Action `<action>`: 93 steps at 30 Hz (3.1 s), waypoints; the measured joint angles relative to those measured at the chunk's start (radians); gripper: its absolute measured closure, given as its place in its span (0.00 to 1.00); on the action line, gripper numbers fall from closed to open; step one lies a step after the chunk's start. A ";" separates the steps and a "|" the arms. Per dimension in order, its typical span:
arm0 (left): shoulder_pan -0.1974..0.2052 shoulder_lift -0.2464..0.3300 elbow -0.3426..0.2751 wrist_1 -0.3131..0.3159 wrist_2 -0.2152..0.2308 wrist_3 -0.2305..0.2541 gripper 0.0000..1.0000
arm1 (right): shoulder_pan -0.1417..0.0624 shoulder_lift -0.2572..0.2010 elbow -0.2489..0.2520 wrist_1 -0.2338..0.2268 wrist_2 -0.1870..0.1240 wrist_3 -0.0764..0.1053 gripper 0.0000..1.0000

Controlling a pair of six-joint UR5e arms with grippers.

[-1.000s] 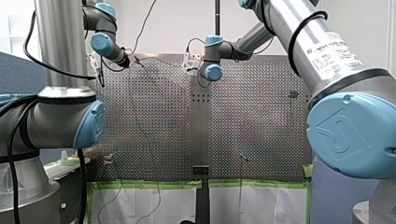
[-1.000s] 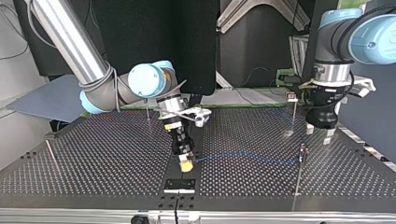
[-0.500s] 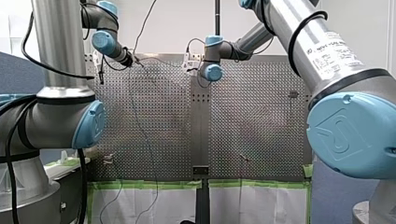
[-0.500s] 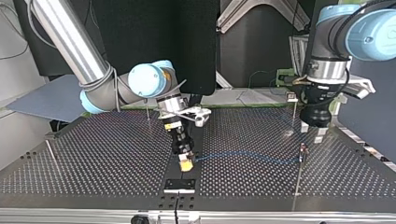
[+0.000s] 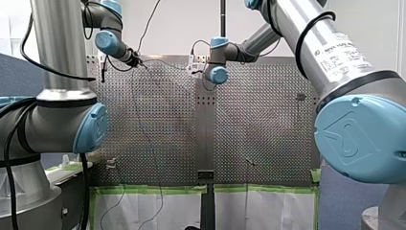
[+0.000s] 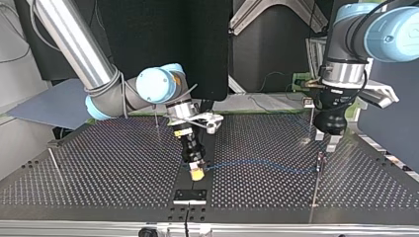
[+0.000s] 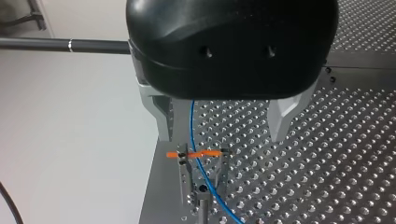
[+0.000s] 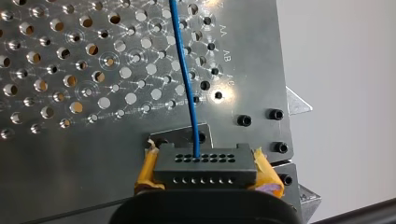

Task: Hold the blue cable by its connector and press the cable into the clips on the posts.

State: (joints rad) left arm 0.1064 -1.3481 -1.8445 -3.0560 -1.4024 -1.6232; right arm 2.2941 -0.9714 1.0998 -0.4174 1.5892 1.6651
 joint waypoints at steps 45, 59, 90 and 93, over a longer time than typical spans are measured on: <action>-0.027 0.005 0.009 -0.026 -0.058 0.034 0.00 | -0.009 0.004 0.000 -0.002 -0.003 0.001 0.98; -0.038 0.013 0.009 -0.038 -0.088 -0.012 0.00 | -0.009 0.005 0.000 -0.002 -0.003 0.001 0.98; -0.093 -0.036 0.105 -0.025 0.026 -0.026 0.00 | -0.012 0.008 0.003 0.000 -0.003 -0.003 0.98; -0.099 -0.051 0.120 -0.019 0.020 -0.031 0.00 | -0.013 0.008 0.003 0.000 -0.003 -0.003 0.98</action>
State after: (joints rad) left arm 0.0074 -1.3993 -1.7245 -3.0752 -1.3828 -1.6546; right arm 2.2808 -0.9630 1.1030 -0.4173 1.5863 1.6617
